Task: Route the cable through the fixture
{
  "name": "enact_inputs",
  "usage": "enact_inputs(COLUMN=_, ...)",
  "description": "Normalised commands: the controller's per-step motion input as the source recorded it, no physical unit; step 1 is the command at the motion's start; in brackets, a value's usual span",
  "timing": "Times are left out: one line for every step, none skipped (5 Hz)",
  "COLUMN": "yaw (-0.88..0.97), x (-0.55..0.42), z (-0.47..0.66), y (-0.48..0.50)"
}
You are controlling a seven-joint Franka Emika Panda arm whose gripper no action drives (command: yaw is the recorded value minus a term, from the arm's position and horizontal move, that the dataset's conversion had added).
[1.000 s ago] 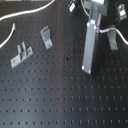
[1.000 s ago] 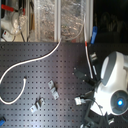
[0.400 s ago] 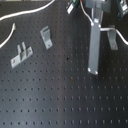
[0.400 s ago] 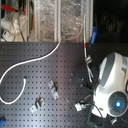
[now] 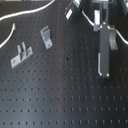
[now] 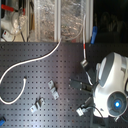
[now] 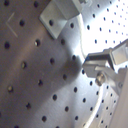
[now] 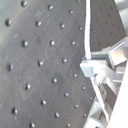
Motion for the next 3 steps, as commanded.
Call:
enact_inputs(yaw=0.00, x=-0.031, z=0.00, y=-0.021)
enact_inputs(yaw=0.00, x=-0.260, z=0.01, y=-0.197)
enact_inputs(yaw=0.00, x=-0.126, z=-0.04, y=0.003)
